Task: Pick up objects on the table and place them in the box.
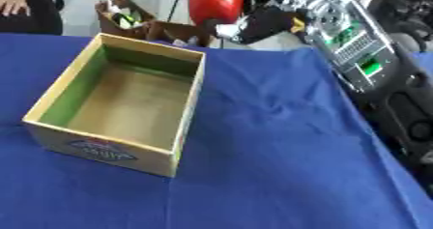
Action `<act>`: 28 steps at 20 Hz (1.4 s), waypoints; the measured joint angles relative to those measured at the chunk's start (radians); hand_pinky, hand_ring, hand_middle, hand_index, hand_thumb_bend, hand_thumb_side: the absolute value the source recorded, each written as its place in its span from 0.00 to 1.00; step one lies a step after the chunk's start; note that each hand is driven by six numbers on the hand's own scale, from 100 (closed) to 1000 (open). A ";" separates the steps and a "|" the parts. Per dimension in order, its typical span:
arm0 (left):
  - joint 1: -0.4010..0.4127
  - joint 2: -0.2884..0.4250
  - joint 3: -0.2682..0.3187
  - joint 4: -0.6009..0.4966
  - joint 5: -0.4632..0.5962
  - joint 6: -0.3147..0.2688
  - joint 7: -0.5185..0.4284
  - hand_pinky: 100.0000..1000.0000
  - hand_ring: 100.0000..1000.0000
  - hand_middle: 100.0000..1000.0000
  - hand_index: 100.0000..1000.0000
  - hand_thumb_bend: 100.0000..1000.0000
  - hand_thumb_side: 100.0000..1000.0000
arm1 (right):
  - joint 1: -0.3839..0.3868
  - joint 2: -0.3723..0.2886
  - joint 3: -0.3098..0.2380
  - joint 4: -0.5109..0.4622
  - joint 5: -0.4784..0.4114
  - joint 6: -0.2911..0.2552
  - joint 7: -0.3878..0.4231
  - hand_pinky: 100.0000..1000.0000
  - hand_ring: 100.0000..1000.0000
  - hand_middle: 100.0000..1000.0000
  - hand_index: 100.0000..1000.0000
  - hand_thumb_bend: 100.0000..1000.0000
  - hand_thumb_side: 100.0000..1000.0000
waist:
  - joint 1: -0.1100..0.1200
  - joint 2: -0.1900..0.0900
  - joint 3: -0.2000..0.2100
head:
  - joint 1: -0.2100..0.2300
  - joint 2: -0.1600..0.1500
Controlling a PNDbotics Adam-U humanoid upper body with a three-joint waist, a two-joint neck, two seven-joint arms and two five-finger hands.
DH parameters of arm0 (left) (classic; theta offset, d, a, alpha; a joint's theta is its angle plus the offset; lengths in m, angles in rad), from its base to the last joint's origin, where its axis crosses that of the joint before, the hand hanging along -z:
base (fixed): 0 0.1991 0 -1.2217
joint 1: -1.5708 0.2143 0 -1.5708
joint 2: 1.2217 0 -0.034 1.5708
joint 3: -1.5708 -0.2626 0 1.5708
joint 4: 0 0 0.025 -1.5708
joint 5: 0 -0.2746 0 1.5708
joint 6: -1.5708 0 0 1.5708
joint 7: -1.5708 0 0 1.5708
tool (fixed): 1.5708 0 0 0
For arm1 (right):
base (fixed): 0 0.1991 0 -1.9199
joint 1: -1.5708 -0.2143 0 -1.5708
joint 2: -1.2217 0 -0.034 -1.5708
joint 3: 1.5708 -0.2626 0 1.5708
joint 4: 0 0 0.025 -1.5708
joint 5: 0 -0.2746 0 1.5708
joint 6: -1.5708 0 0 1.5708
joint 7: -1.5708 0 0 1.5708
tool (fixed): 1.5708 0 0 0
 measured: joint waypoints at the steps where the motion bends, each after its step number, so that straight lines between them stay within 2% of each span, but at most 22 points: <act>1: -0.004 -0.003 0.000 0.000 0.000 -0.002 0.000 0.56 0.72 0.75 0.93 0.00 0.95 | -0.008 0.007 0.000 0.009 0.002 0.005 -0.014 0.00 0.23 0.26 0.18 0.00 0.15 | 0.001 0.003 0.007 | -0.006 -0.004; 7: -0.013 -0.022 0.000 0.000 0.000 -0.012 0.003 0.56 0.72 0.75 0.93 0.00 0.95 | -0.063 0.068 -0.002 0.065 0.040 0.030 -0.100 0.00 0.23 0.26 0.19 0.00 0.14 | 0.010 0.011 0.039 | -0.055 -0.026; 12: -0.018 -0.034 0.000 0.000 0.000 -0.017 0.005 0.56 0.72 0.75 0.93 0.00 0.94 | -0.077 0.115 0.012 0.119 0.105 0.032 -0.172 0.00 0.23 0.26 0.20 0.00 0.15 | 0.013 0.018 0.050 | -0.081 -0.040; 13: -0.022 -0.034 0.000 0.000 0.000 -0.017 0.005 0.56 0.72 0.75 0.93 0.00 0.95 | -0.077 0.121 0.020 0.131 0.118 0.029 -0.186 0.00 0.24 0.26 0.20 0.00 0.00 | 0.013 0.019 0.050 | -0.083 -0.042; 14: -0.023 -0.034 0.000 0.000 0.000 -0.017 0.005 0.56 0.72 0.75 0.93 0.00 0.94 | -0.076 0.127 0.030 0.144 0.132 0.026 -0.200 0.00 0.24 0.27 0.21 0.00 0.16 | 0.013 0.020 0.052 | -0.086 -0.043; 17: -0.028 -0.039 0.000 0.000 0.000 -0.017 0.006 0.56 0.72 0.75 0.93 0.00 0.94 | -0.063 0.145 0.068 0.183 0.175 0.014 -0.231 0.00 0.26 0.29 0.26 0.00 0.18 | 0.013 0.023 0.056 | -0.091 -0.044; 21: -0.034 -0.042 0.000 0.000 0.000 -0.021 0.009 0.56 0.72 0.75 0.93 0.00 0.94 | -0.047 0.167 0.118 0.222 0.233 -0.010 -0.213 0.02 0.28 0.31 0.30 0.00 0.20 | 0.013 0.028 0.059 | -0.098 -0.044; 22: -0.038 -0.043 0.000 0.000 0.000 -0.023 0.009 0.56 0.72 0.75 0.93 0.00 0.94 | -0.043 0.172 0.130 0.229 0.247 -0.016 -0.202 0.04 0.30 0.33 0.32 0.00 0.22 | 0.013 0.028 0.060 | -0.099 -0.044; 23: -0.040 -0.043 0.000 0.000 0.000 -0.025 0.009 0.56 0.72 0.75 0.93 0.00 0.94 | -0.040 0.176 0.142 0.235 0.262 -0.023 -0.189 0.05 0.32 0.35 0.35 0.00 0.19 | 0.013 0.029 0.061 | -0.100 -0.044; 24: -0.041 -0.043 0.000 0.000 0.000 -0.027 0.009 0.56 0.72 0.75 0.93 0.00 0.94 | -0.037 0.179 0.155 0.239 0.277 -0.031 -0.176 0.08 0.34 0.37 0.38 0.00 0.24 | 0.012 0.029 0.062 | -0.101 -0.044; 25: -0.041 -0.043 0.000 0.000 0.000 -0.028 0.010 0.56 0.72 0.75 0.93 0.00 0.94 | -0.032 0.180 0.169 0.243 0.292 -0.038 -0.162 0.08 0.34 0.37 0.38 0.00 0.24 | 0.011 0.029 0.063 | -0.102 -0.044; 28: -0.042 -0.043 0.000 0.000 0.000 -0.029 0.011 0.56 0.72 0.75 0.93 0.00 0.94 | -0.023 0.183 0.201 0.257 0.335 -0.063 -0.119 0.21 0.44 0.47 0.51 0.00 0.26 | 0.007 0.030 0.063 | -0.103 -0.044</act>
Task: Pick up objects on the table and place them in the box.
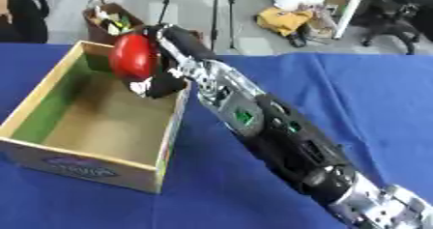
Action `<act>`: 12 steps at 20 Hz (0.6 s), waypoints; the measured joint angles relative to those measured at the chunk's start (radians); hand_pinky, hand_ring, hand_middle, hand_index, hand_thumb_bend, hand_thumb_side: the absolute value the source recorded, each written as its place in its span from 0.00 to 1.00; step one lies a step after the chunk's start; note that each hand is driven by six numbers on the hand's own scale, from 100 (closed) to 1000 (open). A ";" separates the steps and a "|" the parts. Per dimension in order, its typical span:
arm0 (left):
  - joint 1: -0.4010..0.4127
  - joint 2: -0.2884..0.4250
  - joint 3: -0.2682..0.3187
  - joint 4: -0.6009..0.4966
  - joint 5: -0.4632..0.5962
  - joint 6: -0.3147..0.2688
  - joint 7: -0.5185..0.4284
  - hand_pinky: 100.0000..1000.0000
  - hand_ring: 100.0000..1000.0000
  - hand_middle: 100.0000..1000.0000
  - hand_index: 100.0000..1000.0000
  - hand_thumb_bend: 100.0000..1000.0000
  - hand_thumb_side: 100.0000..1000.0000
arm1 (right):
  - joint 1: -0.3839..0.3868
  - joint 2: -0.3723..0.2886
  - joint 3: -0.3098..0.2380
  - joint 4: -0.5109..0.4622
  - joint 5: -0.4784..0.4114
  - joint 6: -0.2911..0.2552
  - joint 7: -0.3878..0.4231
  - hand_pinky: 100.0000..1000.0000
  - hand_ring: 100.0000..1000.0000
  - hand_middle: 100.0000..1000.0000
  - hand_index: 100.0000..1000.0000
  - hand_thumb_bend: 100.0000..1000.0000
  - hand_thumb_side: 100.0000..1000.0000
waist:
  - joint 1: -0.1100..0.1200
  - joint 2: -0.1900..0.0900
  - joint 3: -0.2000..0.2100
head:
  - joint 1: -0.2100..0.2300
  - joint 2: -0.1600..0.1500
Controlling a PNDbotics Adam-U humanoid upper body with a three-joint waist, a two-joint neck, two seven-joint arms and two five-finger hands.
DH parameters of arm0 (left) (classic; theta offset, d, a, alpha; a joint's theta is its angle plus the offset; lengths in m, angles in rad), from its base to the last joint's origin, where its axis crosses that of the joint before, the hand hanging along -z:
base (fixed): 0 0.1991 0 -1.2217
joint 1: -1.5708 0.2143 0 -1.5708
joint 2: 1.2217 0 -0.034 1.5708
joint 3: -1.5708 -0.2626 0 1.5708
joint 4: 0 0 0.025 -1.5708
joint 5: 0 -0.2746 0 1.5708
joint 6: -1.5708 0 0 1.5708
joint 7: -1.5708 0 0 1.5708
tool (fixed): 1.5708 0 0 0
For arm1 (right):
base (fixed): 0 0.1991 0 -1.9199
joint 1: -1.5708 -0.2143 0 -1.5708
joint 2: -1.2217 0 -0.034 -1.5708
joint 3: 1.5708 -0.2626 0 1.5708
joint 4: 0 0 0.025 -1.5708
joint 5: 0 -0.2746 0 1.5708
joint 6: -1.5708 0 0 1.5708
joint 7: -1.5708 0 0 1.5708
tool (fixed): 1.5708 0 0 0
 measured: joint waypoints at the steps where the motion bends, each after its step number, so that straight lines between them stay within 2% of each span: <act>1: -0.001 0.000 0.000 0.000 0.000 0.000 0.000 0.56 0.72 0.75 0.93 0.00 0.94 | 0.001 0.003 0.008 0.006 0.015 -0.009 0.015 0.23 0.45 0.48 0.52 0.00 0.26 | 0.000 0.000 0.000 | -0.001 0.000; 2: -0.003 0.000 0.000 0.000 0.000 -0.001 0.001 0.56 0.72 0.75 0.93 0.00 0.94 | 0.002 0.006 0.014 0.011 0.030 -0.018 0.030 0.29 0.50 0.53 0.57 0.00 0.27 | 0.000 0.001 0.000 | -0.001 0.000; 3: -0.005 0.000 0.000 0.000 0.000 -0.002 0.002 0.56 0.72 0.75 0.93 0.00 0.94 | 0.004 0.008 0.016 0.014 0.045 -0.027 0.045 0.30 0.52 0.54 0.58 0.00 0.27 | 0.000 0.002 0.000 | -0.002 0.000; 7: -0.005 0.000 0.000 0.000 0.000 -0.002 0.002 0.56 0.72 0.75 0.93 0.00 0.94 | 0.008 0.015 0.010 0.017 0.100 -0.052 0.104 0.30 0.52 0.54 0.58 0.00 0.27 | 0.000 0.002 0.000 | -0.003 0.000; 8: -0.005 0.000 0.000 0.000 0.000 -0.003 0.003 0.56 0.72 0.75 0.93 0.00 0.94 | 0.008 0.016 0.006 0.017 0.110 -0.056 0.118 0.69 0.85 0.86 0.97 0.27 0.78 | 0.000 0.002 0.000 | -0.003 0.000; 9: -0.005 0.000 0.000 0.000 0.000 -0.003 0.003 0.56 0.72 0.75 0.93 0.00 0.94 | 0.008 0.016 0.002 0.016 0.121 -0.059 0.133 0.70 0.86 0.87 0.98 0.37 0.82 | 0.000 0.002 -0.001 | -0.003 0.000; 12: -0.005 0.000 0.000 0.000 0.000 -0.003 0.004 0.56 0.71 0.74 0.93 0.00 0.94 | 0.007 0.015 -0.013 -0.012 0.154 -0.072 0.176 0.71 0.86 0.88 0.99 0.41 0.83 | 0.000 0.002 -0.009 | -0.003 0.001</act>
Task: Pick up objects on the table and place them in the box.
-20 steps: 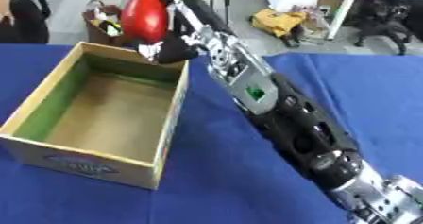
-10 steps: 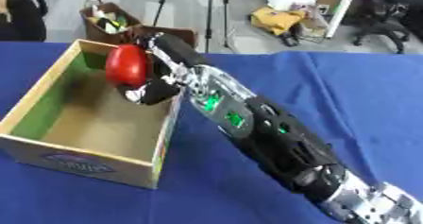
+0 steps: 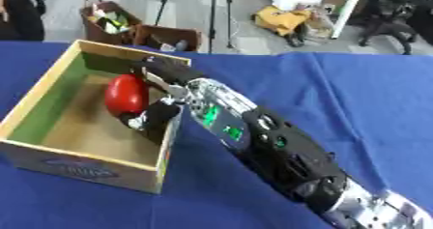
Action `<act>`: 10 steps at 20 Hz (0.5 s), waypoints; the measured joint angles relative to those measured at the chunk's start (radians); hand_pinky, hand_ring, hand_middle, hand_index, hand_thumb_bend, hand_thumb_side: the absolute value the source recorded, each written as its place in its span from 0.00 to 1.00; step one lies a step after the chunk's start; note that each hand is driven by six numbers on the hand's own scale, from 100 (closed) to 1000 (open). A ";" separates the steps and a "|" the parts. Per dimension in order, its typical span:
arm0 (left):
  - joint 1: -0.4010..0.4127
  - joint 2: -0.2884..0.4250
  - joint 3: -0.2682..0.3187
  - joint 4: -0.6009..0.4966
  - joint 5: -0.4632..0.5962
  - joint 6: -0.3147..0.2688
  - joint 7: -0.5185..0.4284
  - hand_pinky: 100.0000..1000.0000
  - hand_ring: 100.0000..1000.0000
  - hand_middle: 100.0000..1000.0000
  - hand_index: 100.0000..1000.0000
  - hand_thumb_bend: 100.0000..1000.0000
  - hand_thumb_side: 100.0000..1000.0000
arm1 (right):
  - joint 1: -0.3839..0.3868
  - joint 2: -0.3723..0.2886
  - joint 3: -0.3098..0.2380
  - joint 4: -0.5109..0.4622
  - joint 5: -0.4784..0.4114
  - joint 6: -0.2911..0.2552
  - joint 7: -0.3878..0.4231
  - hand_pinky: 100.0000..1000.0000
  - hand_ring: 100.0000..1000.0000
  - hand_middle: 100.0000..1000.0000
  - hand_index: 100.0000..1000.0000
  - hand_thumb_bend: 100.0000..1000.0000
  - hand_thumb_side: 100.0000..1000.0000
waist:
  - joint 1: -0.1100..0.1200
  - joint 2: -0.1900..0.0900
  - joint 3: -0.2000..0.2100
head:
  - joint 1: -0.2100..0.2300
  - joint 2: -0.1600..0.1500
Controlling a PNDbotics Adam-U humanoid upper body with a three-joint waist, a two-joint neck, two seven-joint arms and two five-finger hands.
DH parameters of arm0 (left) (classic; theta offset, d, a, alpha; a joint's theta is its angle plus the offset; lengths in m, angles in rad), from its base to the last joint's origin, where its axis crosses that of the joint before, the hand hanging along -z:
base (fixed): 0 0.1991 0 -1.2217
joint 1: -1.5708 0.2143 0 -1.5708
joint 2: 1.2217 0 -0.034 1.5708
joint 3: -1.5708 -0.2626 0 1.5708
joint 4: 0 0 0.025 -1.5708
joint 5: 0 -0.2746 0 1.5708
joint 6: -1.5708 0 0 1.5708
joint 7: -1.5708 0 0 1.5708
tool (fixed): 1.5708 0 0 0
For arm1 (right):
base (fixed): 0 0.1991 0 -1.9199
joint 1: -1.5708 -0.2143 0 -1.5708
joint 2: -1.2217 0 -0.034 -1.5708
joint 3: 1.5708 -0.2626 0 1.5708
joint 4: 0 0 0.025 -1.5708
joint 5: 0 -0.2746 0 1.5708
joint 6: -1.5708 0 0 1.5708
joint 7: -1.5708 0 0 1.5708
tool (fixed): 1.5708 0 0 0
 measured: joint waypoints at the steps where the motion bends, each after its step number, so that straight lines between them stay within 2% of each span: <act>1: 0.000 0.000 0.000 0.000 0.000 0.000 0.000 0.56 0.71 0.74 0.93 0.00 0.94 | -0.001 -0.001 -0.010 -0.015 0.013 -0.001 0.013 0.71 0.87 0.88 0.99 0.43 0.83 | 0.000 0.000 -0.001 | 0.000 0.001; 6: 0.007 0.000 0.000 0.000 0.000 0.003 0.003 0.56 0.72 0.74 0.93 0.00 0.94 | -0.007 -0.009 -0.049 -0.084 0.050 0.015 0.046 0.72 0.87 0.88 1.00 0.49 0.84 | 0.001 -0.004 -0.008 | 0.000 0.005; 10: 0.013 0.000 0.000 0.000 0.000 0.005 0.005 0.56 0.72 0.74 0.93 0.00 0.94 | -0.007 -0.021 -0.067 -0.128 0.043 0.027 0.047 0.71 0.85 0.87 0.99 0.46 0.82 | 0.005 -0.013 -0.017 | 0.002 0.011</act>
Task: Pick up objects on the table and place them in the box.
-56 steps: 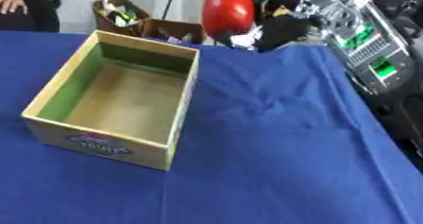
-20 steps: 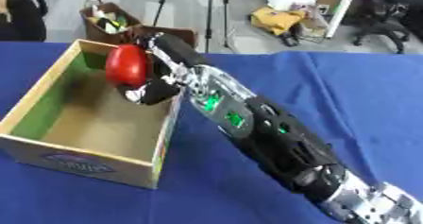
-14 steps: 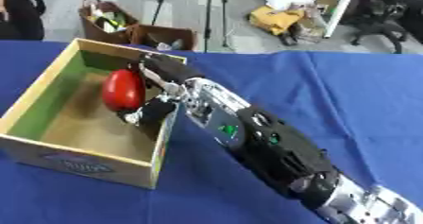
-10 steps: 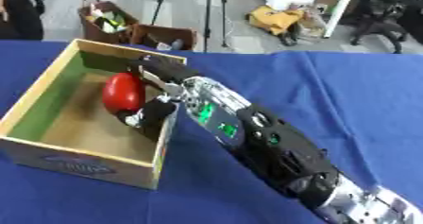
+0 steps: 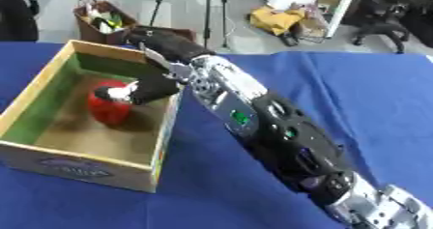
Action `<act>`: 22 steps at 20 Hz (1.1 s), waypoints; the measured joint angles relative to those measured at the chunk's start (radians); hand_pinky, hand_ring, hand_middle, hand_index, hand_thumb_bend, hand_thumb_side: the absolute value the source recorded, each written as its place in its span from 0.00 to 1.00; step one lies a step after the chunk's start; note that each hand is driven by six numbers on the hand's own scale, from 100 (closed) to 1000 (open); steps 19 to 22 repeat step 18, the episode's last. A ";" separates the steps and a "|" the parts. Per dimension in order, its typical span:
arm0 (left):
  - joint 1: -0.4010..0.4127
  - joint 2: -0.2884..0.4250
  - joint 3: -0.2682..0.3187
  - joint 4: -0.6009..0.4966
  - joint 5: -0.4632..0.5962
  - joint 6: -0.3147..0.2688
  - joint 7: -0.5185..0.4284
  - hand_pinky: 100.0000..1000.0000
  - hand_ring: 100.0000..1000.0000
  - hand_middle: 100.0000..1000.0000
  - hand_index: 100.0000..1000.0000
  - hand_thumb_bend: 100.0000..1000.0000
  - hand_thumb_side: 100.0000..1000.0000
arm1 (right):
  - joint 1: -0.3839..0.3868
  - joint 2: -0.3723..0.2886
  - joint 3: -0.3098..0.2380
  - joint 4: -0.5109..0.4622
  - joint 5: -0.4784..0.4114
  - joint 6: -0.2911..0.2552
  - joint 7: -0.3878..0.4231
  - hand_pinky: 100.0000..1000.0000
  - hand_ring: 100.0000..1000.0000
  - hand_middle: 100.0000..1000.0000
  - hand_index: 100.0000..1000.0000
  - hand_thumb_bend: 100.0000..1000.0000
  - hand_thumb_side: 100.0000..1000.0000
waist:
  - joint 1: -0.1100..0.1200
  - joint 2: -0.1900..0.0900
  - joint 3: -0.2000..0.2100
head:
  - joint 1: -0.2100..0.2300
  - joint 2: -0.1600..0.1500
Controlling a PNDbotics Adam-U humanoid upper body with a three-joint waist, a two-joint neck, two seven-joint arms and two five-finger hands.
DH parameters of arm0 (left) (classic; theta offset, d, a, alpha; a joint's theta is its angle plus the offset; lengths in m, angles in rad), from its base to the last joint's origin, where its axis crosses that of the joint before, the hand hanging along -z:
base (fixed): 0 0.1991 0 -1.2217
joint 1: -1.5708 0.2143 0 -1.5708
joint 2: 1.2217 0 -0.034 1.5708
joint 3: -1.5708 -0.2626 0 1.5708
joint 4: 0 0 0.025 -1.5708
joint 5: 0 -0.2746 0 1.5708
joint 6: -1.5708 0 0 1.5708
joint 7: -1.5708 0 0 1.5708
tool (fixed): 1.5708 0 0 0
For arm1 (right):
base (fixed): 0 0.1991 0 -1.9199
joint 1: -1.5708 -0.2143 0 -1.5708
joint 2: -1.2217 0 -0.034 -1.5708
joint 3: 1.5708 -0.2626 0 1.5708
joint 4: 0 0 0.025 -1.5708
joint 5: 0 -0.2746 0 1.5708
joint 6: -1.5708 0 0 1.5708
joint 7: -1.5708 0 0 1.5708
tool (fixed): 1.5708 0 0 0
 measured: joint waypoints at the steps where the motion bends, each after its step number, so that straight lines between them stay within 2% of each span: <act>1: 0.003 0.000 0.000 0.000 -0.001 0.000 0.000 0.56 0.72 0.74 0.93 0.00 0.93 | 0.000 -0.003 -0.005 -0.013 -0.008 0.004 -0.004 0.71 0.85 0.87 0.99 0.46 0.82 | 0.001 -0.003 -0.005 | 0.002 0.002; 2: 0.005 0.000 0.000 0.000 -0.001 0.001 0.001 0.56 0.72 0.74 0.93 0.00 0.93 | 0.001 -0.008 -0.012 -0.028 -0.018 0.009 -0.010 0.71 0.84 0.86 0.99 0.44 0.82 | 0.002 -0.007 -0.009 | 0.005 0.004; 5: 0.012 0.001 0.000 0.000 -0.001 0.004 0.004 0.56 0.72 0.74 0.93 0.00 0.93 | 0.007 -0.025 -0.039 -0.086 -0.052 0.021 -0.040 0.72 0.81 0.85 0.98 0.22 0.82 | 0.004 -0.019 -0.026 | 0.020 0.015; 6: 0.015 0.001 0.000 0.000 -0.001 0.004 0.005 0.56 0.72 0.74 0.93 0.00 0.93 | 0.012 -0.033 -0.052 -0.107 -0.067 0.023 -0.052 0.72 0.81 0.84 0.97 0.04 0.78 | 0.007 -0.024 -0.033 | 0.029 0.021; 7: 0.017 0.001 0.000 0.000 -0.002 0.005 0.006 0.56 0.72 0.74 0.93 0.00 0.93 | 0.018 -0.044 -0.066 -0.130 -0.081 0.026 -0.065 0.71 0.80 0.83 0.96 0.00 0.70 | 0.010 -0.030 -0.040 | 0.040 0.026; 9: 0.025 0.003 0.000 0.000 -0.003 0.008 0.009 0.56 0.72 0.74 0.93 0.00 0.93 | 0.034 -0.070 -0.100 -0.178 -0.108 0.036 -0.093 0.70 0.79 0.82 0.93 0.00 0.55 | 0.015 -0.043 -0.060 | 0.065 0.039; 10: 0.030 0.003 0.001 0.000 -0.005 0.009 0.011 0.56 0.72 0.74 0.93 0.00 0.93 | 0.046 -0.086 -0.120 -0.202 -0.123 0.041 -0.108 0.69 0.78 0.81 0.91 0.00 0.53 | 0.016 -0.048 -0.070 | 0.080 0.045; 15: 0.053 0.011 0.002 0.000 -0.010 0.016 0.018 0.56 0.72 0.74 0.93 0.00 0.93 | 0.138 -0.165 -0.200 -0.321 -0.198 0.038 -0.181 0.67 0.76 0.77 0.82 0.00 0.56 | 0.027 -0.066 -0.115 | 0.150 0.073; 18: 0.064 0.012 0.004 0.000 -0.013 0.020 0.022 0.56 0.72 0.74 0.93 0.00 0.93 | 0.204 -0.213 -0.225 -0.393 -0.240 0.024 -0.224 0.66 0.74 0.75 0.81 0.00 0.61 | 0.033 -0.080 -0.141 | 0.185 0.090; 22: 0.064 0.012 0.004 0.000 -0.013 0.020 0.022 0.56 0.72 0.74 0.93 0.00 0.93 | 0.204 -0.213 -0.225 -0.393 -0.240 0.024 -0.224 0.66 0.74 0.75 0.81 0.00 0.61 | 0.033 -0.080 -0.141 | 0.185 0.090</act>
